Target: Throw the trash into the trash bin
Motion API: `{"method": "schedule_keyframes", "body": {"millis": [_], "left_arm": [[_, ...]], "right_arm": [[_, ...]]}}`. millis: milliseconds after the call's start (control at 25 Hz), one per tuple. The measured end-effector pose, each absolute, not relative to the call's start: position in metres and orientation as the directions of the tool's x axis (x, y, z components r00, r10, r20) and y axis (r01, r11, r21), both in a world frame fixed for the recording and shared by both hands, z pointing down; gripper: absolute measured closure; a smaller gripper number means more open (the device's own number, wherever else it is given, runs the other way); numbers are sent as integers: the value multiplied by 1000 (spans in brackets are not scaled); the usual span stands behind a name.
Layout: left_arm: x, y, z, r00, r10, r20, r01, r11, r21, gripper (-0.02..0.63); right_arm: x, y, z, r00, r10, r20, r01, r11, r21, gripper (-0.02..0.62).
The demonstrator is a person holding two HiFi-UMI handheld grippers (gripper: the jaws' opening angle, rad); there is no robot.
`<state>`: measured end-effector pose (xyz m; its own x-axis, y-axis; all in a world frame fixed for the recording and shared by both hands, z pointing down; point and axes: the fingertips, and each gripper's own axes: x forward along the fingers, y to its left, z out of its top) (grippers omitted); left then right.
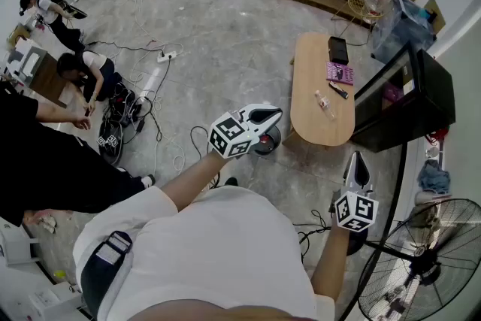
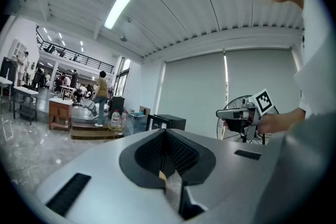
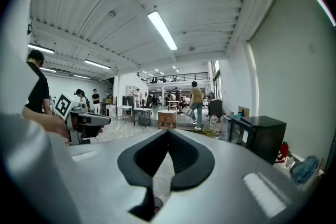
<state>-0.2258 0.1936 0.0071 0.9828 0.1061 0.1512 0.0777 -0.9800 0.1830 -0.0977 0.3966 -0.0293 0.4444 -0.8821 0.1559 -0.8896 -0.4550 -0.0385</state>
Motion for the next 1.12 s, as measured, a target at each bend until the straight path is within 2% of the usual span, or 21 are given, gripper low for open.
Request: {"method": "schedule_keyframes", "body": {"millis": [1120], "left_arm": [[-212,256,8,988,55,146,28,-983,182,600]], "right_arm": [[-76,450,-22,384,-911,151,-917,-396,-52,584]]}}
